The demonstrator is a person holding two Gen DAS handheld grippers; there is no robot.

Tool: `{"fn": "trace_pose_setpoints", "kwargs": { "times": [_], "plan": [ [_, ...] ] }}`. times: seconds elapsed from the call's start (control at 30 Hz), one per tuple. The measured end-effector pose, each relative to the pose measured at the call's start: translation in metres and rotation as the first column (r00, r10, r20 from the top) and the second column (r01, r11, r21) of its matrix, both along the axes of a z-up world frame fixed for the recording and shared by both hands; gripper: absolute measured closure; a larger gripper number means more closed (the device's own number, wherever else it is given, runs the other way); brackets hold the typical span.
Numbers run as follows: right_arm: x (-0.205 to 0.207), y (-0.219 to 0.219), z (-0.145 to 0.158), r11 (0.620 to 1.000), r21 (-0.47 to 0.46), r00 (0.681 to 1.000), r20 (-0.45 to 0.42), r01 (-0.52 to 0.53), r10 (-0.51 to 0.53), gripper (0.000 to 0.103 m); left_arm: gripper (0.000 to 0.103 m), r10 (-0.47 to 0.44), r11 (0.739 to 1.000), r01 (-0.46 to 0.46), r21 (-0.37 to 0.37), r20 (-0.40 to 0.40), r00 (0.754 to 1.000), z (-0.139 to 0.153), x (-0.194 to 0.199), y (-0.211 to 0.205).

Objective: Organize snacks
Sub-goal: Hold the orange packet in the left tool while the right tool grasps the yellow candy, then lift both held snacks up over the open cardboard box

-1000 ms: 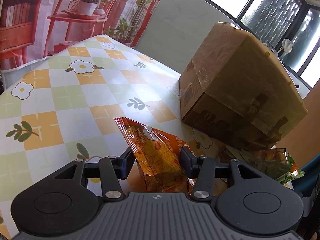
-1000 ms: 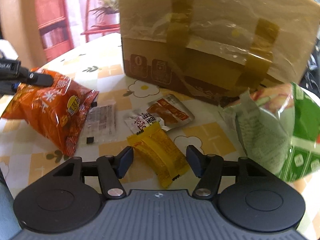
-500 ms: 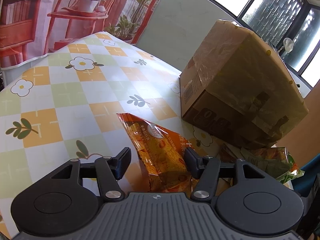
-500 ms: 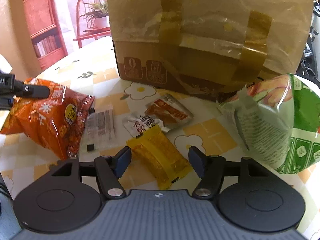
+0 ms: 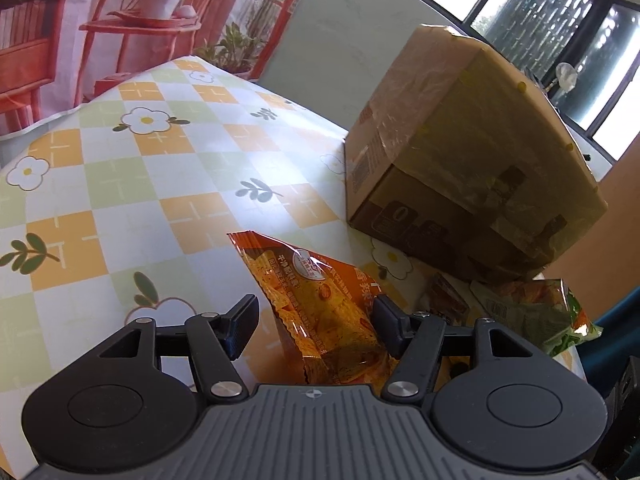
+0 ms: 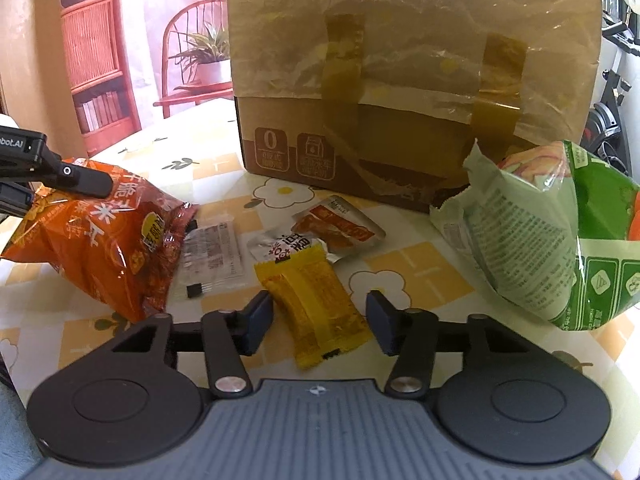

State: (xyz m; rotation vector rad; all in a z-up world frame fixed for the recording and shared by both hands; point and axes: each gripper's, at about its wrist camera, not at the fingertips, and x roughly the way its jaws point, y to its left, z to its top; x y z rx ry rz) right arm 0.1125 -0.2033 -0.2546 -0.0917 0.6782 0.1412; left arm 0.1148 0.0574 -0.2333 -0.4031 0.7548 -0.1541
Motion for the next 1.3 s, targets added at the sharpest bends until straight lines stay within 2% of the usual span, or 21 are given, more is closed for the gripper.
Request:
{"fn": "trace_pose_setpoints", "kwargs": {
  "times": [0.1, 0.2, 0.33, 0.43, 0.57, 0.73, 1.03, 1.23, 1.3],
  "plan": [
    [-0.002, -0.001, 0.001, 1.000, 0.010, 1.000, 0.008, 0.004, -0.004, 0.058, 0.050, -0.014, 0.999, 0.013, 0.030, 0.030, 0.999, 0.003, -0.005, -0.006],
    [-0.003, -0.004, 0.001, 0.999, 0.035, 1.000, 0.011, -0.009, 0.009, 0.058, 0.053, -0.033, 0.996, 0.027, 0.083, 0.065, 0.997, 0.009, -0.011, -0.015],
    [-0.004, -0.004, 0.001, 0.999, 0.045, 1.000, 0.023, 0.002, -0.003, 0.056, 0.053, -0.050, 0.994, 0.041, 0.105, 0.081, 0.995, 0.010, -0.014, -0.020],
    [-0.001, 0.006, 0.001, 1.000, -0.010, 0.999, 0.033, -0.013, 0.013, 0.053, 0.053, -0.047, 0.995, 0.040, 0.095, 0.076, 0.996, 0.009, -0.012, -0.020],
    [0.000, 0.016, -0.001, 0.997, -0.069, 0.998, 0.030, -0.045, 0.047, 0.055, 0.053, -0.046, 0.995, 0.039, 0.093, 0.075, 0.996, 0.008, -0.011, -0.020],
    [-0.001, 0.004, -0.001, 0.999, 0.003, 0.999, 0.019, -0.048, 0.048, 0.066, 0.054, -0.048, 0.995, 0.041, 0.093, 0.080, 0.996, 0.009, -0.012, -0.020],
    [-0.010, -0.004, 0.004, 0.999, 0.032, 0.995, 0.096, 0.014, -0.017, 0.067, 0.058, -0.055, 0.993, 0.041, 0.110, 0.119, 0.991, 0.016, -0.018, -0.023],
    [-0.011, -0.008, 0.005, 0.999, 0.045, 0.994, 0.108, 0.026, -0.031, 0.067, 0.060, -0.033, 0.995, 0.018, 0.102, 0.152, 0.988, 0.026, -0.020, -0.018],
    [-0.011, -0.009, 0.005, 0.998, 0.047, 0.993, 0.113, 0.028, -0.033, 0.067, 0.060, -0.029, 0.994, 0.009, 0.110, 0.187, 0.982, 0.035, -0.021, -0.015]
  ]
}}
